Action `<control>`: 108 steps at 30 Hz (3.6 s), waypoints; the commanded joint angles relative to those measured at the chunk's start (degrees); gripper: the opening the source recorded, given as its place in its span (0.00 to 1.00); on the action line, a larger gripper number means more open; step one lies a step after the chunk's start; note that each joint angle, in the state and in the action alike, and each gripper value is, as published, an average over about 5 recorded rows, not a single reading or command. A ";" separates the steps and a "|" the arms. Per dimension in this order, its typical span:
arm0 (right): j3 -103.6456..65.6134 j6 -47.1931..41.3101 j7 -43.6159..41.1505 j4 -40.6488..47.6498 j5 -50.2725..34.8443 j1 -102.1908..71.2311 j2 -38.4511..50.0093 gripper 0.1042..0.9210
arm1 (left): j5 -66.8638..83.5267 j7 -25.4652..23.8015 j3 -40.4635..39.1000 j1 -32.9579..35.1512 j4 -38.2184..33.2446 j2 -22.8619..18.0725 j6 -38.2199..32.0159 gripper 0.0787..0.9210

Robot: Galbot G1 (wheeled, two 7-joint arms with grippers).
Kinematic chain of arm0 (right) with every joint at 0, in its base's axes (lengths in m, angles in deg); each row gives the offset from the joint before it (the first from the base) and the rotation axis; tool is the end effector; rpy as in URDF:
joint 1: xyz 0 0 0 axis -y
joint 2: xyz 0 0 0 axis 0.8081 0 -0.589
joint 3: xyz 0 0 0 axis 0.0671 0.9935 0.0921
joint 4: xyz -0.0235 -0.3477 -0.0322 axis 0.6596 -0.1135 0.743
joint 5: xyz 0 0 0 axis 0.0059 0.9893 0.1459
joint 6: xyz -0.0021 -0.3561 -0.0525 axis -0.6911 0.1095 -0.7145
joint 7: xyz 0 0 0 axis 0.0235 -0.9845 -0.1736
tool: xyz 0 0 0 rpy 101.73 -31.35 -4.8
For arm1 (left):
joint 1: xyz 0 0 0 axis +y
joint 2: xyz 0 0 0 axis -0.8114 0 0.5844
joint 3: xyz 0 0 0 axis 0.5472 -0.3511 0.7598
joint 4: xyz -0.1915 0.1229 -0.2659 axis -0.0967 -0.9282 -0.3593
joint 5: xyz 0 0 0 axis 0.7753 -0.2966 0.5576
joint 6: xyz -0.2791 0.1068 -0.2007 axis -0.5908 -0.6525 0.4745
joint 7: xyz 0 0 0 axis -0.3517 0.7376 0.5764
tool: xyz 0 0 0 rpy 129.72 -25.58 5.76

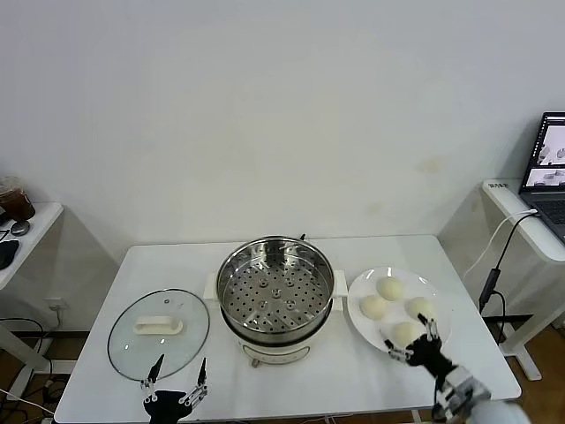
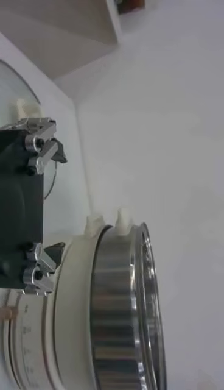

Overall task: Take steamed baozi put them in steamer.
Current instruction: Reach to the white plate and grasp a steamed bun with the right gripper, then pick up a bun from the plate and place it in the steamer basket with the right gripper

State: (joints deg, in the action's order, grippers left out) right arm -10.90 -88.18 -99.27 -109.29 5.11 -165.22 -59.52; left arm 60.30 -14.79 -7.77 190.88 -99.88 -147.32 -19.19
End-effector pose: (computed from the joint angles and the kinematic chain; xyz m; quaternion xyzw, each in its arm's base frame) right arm 0.2551 -0.1823 -0.3003 0.2459 -0.8919 0.3609 0.1179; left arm 0.0888 0.0372 -0.3545 -0.0046 -0.9934 -0.0846 0.0773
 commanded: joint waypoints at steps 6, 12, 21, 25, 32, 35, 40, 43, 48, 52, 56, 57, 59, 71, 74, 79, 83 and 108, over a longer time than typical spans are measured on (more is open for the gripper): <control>25.26 -2.32 -31.34 17.65 19.44 43.86 21.35 0.88 | -4.74 -0.19 1.49 1.28 -0.90 -0.67 -2.33 0.88; 44.71 -2.73 -39.97 26.54 16.27 61.85 18.90 0.88 | -5.60 0.15 2.30 1.54 -0.88 -0.86 -2.43 0.88; 59.85 -1.23 -44.00 40.06 15.22 72.88 10.30 0.88 | -5.08 1.46 3.78 0.95 -0.88 -1.38 -2.67 0.88; 62.00 -1.51 -41.89 44.58 15.19 73.76 7.36 0.88 | -5.02 1.48 4.40 1.03 -0.87 -1.43 -2.74 0.88; 62.81 -1.97 -40.00 48.10 16.26 73.48 3.23 0.88 | -5.12 1.68 4.71 0.84 -0.76 -1.68 -2.88 0.88; 63.43 -2.02 -39.43 48.94 16.85 73.72 2.11 0.88 | -5.19 1.71 4.68 0.85 -0.64 -1.76 -3.04 0.88; 63.71 -2.08 -38.46 50.62 17.50 74.02 0.43 0.88 | -5.00 1.89 4.97 1.29 -0.24 -1.25 -3.68 0.88; 63.98 -2.12 -38.06 51.93 18.06 74.18 -0.57 0.88 | -4.81 1.93 5.48 1.48 0.00 -1.03 -4.05 0.88; 64.23 -2.25 -37.92 53.33 19.46 74.01 -1.86 0.88 | -4.30 2.08 5.72 1.40 -0.02 -0.89 -4.14 0.88; 64.35 -2.67 -37.51 53.69 19.63 73.83 -2.61 0.88 | -4.26 2.10 5.73 1.30 -0.16 -0.87 -4.14 0.88; 64.39 -3.18 -37.32 53.66 19.73 73.77 -3.02 0.84 | -4.26 2.10 5.74 1.24 -0.20 -0.93 -4.17 0.88; 64.48 -3.24 -37.41 53.58 19.76 73.82 -3.04 0.81 | -4.27 2.10 5.74 1.22 -0.17 -0.95 -4.17 0.88; 64.68 -3.38 -37.62 53.40 19.84 73.98 -2.99 0.76 | -4.28 2.09 5.76 1.18 -0.17 -0.96 -4.18 0.88; 69.67 -4.60 -39.15 47.01 12.44 77.93 1.65 0.54 | -4.03 2.02 6.29 1.19 -0.25 -0.82 -4.13 0.88; 72.59 -5.16 -39.49 42.84 7.75 81.70 4.30 0.52 | -3.89 1.98 6.37 1.10 -0.29 -0.66 -4.09 0.88; 78.53 -5.22 -40.46 36.59 -0.99 92.77 7.87 0.49 | -3.36 1.79 6.63 0.75 -0.19 -0.08 -4.00 0.88; 82.88 -4.27 -42.03 34.86 -6.38 102.19 7.46 0.49 | -2.92 1.67 6.63 0.39 -0.02 0.20 -4.02 0.88; 106.12 17.30 -40.20 34.83 -8.92 112.90 -25.12 0.50 | 1.60 1.00 12.17 -0.50 0.48 0.80 -4.20 0.88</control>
State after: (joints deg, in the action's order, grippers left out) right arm 86.62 -82.99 -139.84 -75.74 -9.52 -54.34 -71.16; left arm 61.34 -13.78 2.94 190.34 -99.43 -146.54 -23.45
